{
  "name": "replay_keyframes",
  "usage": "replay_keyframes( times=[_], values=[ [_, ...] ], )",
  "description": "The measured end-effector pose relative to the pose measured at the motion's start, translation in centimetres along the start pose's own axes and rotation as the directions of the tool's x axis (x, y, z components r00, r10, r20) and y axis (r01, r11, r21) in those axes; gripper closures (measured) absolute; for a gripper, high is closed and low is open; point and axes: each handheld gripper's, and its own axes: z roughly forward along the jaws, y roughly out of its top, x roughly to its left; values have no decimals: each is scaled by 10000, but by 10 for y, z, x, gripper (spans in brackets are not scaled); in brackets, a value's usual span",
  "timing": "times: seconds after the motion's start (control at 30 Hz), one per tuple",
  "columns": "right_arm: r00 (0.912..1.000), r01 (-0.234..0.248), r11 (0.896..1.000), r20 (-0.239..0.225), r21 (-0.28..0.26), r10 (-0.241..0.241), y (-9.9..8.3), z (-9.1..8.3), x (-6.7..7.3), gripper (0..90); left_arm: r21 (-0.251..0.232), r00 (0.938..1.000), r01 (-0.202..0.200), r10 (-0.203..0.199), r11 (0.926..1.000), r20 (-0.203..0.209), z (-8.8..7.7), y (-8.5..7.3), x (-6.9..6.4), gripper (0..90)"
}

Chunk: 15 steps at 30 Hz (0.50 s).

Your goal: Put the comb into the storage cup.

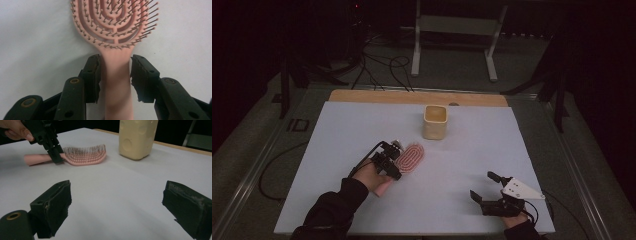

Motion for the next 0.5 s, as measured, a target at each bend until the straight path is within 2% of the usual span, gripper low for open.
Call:
replay_keyframes(
  times=[0.13, 0.2, 0.3, 0.37, 0.5],
  values=[
    [10000, 14, 10000, -4, -28, -14, 0, 0, 0, 82, 136, 9995, -301, 302, 9995, -13, 0, 0, -1, 676],
    [10000, 15, 10000, -11, -32, -15, 0, 0, 0, 82, 176, 9994, -333, 333, 9993, -37, 0, 1, -1, 677],
    [10000, -6, 10000, -13, -33, 6, 0, 0, 0, 81, 215, 9999, -37, 34, 9998, 153, 0, 2, 2, 682],
    [10000, -1, 10000, -6, -29, 1, 0, 0, 0, 82, 308, 9997, 196, -199, 9993, 117, 1, 3, 2, 689],
    [10000, 8, 10000, -9, -31, -8, 0, 0, 0, 82, 472, 10000, 54, -50, 9989, -75, 1, 5, 0, 699]
  ],
)
